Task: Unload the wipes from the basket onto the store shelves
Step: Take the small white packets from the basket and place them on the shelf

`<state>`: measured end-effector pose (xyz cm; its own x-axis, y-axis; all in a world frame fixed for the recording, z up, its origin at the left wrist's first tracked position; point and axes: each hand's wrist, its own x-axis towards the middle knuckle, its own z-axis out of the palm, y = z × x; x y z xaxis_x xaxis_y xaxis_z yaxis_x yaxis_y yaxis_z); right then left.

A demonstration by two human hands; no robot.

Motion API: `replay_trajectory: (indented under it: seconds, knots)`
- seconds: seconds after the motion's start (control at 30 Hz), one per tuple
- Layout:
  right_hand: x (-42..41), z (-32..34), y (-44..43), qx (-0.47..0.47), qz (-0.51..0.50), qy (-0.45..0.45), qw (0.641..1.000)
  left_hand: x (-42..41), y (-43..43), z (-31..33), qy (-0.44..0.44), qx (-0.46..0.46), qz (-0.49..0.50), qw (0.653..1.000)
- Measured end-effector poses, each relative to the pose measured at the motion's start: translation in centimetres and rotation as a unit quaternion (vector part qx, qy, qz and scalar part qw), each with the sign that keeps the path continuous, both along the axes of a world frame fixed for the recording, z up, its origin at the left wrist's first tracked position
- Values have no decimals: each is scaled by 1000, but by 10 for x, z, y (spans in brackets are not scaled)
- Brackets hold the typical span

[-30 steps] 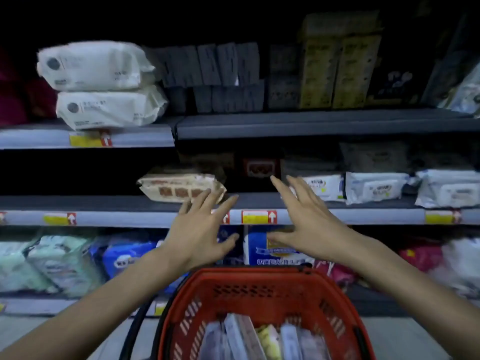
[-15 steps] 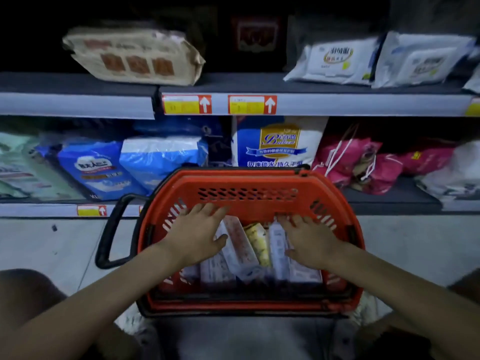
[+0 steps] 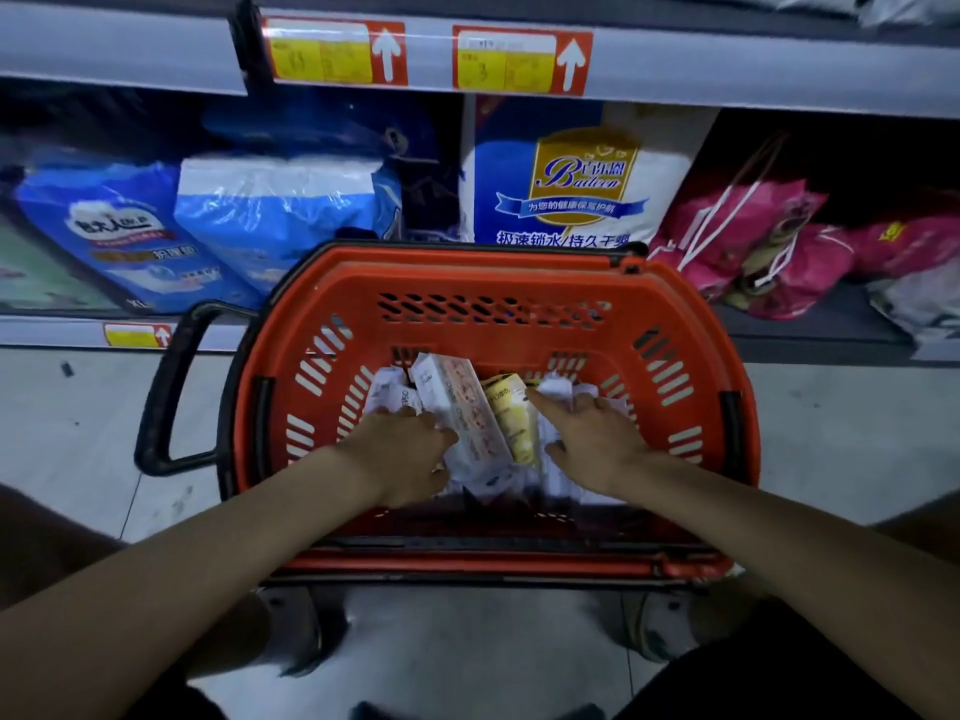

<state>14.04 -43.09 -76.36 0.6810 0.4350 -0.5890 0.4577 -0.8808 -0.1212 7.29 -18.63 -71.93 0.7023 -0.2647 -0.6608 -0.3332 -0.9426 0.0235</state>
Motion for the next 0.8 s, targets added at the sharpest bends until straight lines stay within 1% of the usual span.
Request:
replay_trajectory:
  seconds: [0.1,0.3,0.5,0.57,0.7,0.73,0.8]
  knots:
    - [3,-5,10,-22,-5,21,1000,3,0,-2,22,-5,8,1000]
    - [11,-9,23,-18,-76,64,995,7,4,0,19,-2,15,1000]
    - [15,-18,30,-8,-117,32,993,8,4,0,22,-8,26,999]
    - [13,-18,34,-3,-98,16,995,6,6,1,17,-8,25,1000]
    - [-3,-23,41,-11,-12,-32,999,5,8,5,12,-5,23,1000]
    - [-7,-27,42,-11,-2,-44,999,5,8,6,10,-4,22,1000]
    - [-13,-25,44,12,-13,-63,998,6,7,8,6,-6,23,1000]
